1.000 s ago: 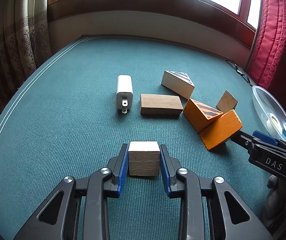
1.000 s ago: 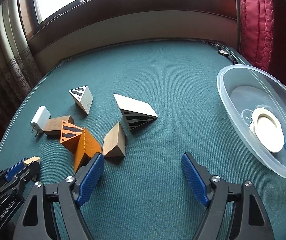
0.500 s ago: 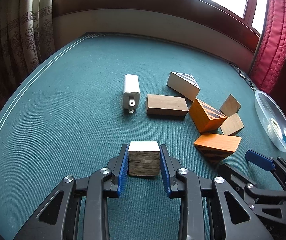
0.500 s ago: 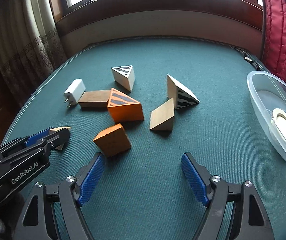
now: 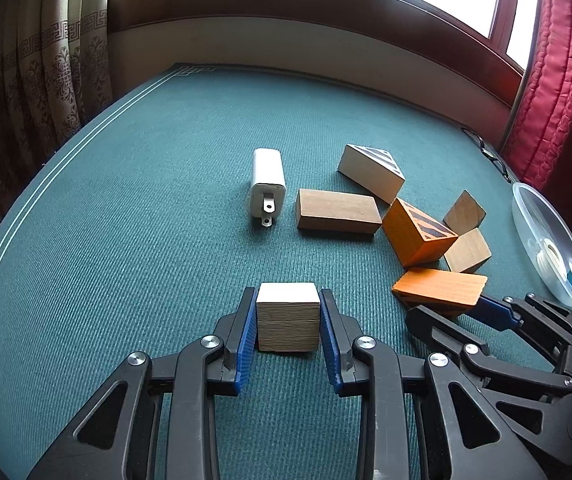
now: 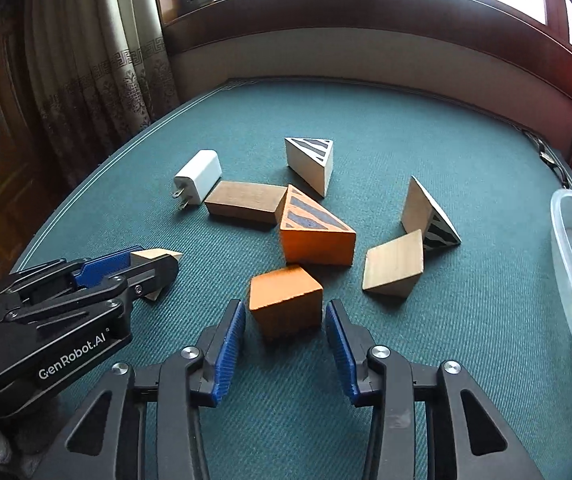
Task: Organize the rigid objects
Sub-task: 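Grasp the orange rectangular block with the right gripper while left holds the wood cube, then carry the orange block into the bowl and open right gripper while left carries wood cube toward bowl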
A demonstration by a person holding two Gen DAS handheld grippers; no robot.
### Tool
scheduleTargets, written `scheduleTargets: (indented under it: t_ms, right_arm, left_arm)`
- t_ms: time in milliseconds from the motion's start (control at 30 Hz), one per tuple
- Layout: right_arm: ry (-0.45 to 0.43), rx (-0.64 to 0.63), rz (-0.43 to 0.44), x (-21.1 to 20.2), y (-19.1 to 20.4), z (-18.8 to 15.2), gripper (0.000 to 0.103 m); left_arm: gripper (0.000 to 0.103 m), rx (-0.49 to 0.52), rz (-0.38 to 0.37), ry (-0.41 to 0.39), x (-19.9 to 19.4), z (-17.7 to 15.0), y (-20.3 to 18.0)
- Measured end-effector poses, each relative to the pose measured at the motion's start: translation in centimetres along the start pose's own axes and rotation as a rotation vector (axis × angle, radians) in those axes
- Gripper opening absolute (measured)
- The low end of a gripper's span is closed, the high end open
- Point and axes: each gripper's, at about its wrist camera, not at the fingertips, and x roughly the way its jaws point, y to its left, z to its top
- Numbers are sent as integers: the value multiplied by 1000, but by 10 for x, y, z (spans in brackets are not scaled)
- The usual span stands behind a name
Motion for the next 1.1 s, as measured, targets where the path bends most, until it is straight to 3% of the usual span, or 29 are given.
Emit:
scheduleTargets:
  t_ms: [367,1100]
  right_arm:
    - [-3,3,8,-4,3,-3,38]
    - [-39,174,-41,-41,-30,-27,38]
  left_arm:
    - [31,8,-3,-2,1,1,-1]
    - [31,44,37,-16,-1,2,-8]
